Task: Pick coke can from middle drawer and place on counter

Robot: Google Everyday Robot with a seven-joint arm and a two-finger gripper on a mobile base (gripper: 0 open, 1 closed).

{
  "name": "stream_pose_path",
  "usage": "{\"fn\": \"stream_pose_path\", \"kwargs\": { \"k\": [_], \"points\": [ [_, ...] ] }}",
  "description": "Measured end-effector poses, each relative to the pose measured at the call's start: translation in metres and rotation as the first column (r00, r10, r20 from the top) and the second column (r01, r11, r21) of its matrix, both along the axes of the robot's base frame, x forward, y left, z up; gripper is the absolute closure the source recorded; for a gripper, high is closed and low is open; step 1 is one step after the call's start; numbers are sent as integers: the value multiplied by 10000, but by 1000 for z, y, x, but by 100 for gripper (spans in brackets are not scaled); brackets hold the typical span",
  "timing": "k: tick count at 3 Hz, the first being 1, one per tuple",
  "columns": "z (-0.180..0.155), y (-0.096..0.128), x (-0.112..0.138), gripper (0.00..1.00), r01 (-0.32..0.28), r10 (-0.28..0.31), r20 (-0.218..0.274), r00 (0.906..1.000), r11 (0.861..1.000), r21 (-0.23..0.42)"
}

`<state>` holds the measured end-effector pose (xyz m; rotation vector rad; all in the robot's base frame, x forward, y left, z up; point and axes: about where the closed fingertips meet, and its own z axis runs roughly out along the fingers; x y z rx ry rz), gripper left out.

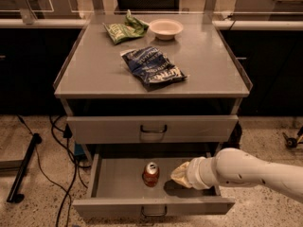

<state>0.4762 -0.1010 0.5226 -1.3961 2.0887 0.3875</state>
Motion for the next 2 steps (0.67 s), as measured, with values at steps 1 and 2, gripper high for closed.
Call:
{"fn": "stream_pose_path", "kwargs": {
  "k": [1,2],
  "points": [
    [-18,10,9,82,-77,78,-67,9999,9999,140],
    [-30,18,15,59,-196,199,-151,9997,9995,228]
  ]
}}
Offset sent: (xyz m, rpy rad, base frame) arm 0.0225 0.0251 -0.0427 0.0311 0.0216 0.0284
